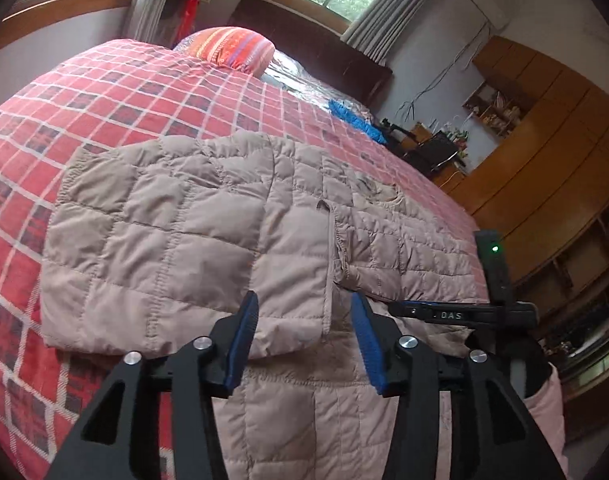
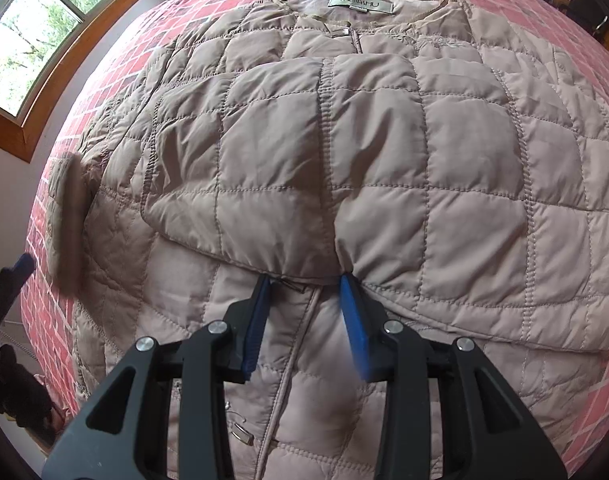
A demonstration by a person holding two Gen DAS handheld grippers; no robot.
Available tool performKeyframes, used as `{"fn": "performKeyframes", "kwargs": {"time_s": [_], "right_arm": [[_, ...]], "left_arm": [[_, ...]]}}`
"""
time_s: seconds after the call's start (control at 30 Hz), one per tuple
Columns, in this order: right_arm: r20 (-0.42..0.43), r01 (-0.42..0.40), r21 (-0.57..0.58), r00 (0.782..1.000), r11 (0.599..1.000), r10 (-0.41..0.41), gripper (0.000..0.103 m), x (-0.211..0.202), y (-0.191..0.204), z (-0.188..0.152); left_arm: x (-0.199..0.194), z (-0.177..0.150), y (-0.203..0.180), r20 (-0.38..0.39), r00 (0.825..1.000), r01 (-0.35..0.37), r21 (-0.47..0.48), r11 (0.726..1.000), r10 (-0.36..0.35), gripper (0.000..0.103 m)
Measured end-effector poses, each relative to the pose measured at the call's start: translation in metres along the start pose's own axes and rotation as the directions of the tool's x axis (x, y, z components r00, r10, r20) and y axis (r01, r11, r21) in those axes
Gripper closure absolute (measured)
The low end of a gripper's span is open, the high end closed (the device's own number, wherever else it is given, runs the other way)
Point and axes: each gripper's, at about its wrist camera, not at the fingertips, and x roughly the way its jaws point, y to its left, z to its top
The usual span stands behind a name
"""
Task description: Fold large clothes
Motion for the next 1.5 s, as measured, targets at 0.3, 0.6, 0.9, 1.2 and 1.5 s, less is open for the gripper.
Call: {"fn": "performKeyframes", "kwargs": {"time_s": [0.3,0.6,0.9,1.2,1.5], "right_arm": [[-0.006,-0.128,-0.028,0.992,0.991,0.128,0.065,-0.013,0.035,0.000],[-0.064,-0.287,-0.126,0.957,0.950,0.281,0.059,-0.001,0.124,0.010],[-0.119,-0.290,-0.131,0.954,0.948,0.276,0.096,0.033,0.140,0.002],[-0.032,-0.258,-0.166,0.966,0.952,0.256,0.101,-0.006,0.124,0.002],[0.138,-0.159,-0.102,0.975,0.982,0.172,0.101,-0.078,0.045,0.012]], "left_arm": [[-0.054,0.006,0.104,0.049,0.951,-0.293,-0.175,0.940,0.306,0.041],[-0.018,-0.006,0.149,-0.011,0.991,-0.128,-0.351,0.928,0.133,0.042],[-0.011,-0.003,0.148,-0.013,0.988,-0.148,-0.355,0.923,0.154,0.093],[-0.031,0.005,0.106,0.069,0.989,-0.104,-0.300,0.948,0.130,0.098],[0.003,0.035,0.006,0.085,0.995,-0.048,-0.133,0.990,0.060,0.098]]}}
